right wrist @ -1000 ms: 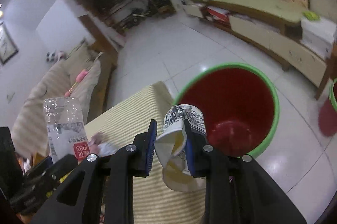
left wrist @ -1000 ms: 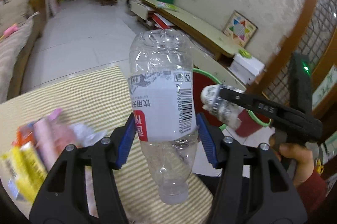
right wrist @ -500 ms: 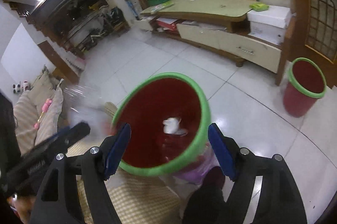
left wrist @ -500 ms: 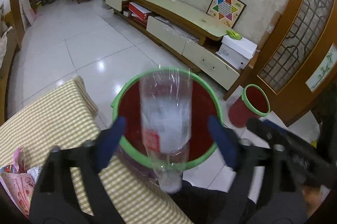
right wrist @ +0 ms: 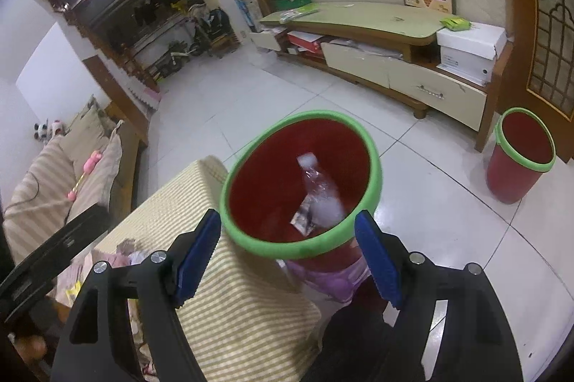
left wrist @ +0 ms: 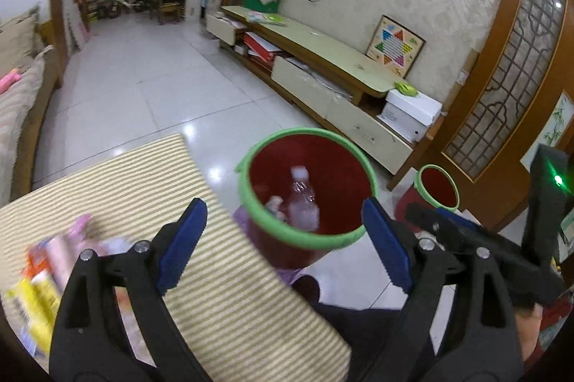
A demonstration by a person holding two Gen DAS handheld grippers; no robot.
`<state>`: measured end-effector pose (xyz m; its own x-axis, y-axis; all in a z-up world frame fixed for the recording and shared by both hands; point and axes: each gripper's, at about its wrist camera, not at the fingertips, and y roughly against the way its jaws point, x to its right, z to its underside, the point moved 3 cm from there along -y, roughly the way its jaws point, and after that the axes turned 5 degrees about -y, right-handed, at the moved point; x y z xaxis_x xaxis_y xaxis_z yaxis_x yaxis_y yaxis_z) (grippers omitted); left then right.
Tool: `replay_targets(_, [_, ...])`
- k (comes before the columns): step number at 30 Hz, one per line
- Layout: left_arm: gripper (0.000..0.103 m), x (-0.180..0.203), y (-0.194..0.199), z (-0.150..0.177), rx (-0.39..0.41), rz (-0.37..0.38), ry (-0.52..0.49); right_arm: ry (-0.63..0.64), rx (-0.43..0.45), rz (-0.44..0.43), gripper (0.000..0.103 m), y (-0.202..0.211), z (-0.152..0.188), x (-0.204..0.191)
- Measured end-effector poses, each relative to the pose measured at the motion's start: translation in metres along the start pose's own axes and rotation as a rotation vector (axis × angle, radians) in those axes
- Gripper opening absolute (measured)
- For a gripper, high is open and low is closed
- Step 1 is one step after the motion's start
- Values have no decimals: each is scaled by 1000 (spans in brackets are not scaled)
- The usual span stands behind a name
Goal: Collect trash
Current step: 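Move both grippers back over the trash pile on the table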
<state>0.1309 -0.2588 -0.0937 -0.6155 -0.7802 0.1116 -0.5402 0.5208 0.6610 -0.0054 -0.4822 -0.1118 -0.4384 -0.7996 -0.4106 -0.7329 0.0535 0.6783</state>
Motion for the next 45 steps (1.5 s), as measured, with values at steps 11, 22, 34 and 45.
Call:
replay_targets(11, [89,-43,86,81,-24,-85,71,22,-36,106,76,35,43,9])
replay_targets(22, [89,-62,123,104,6,-87,145,23,-15,166,76,73,48,23])
replay_targets(34, [93,-65,150,107,59,-150,125,130,-11,30,78,79,57,-47])
replay_targets(45, [95,-86,173,117,77,-237,162,315,-37,-88,85,73,87,-122])
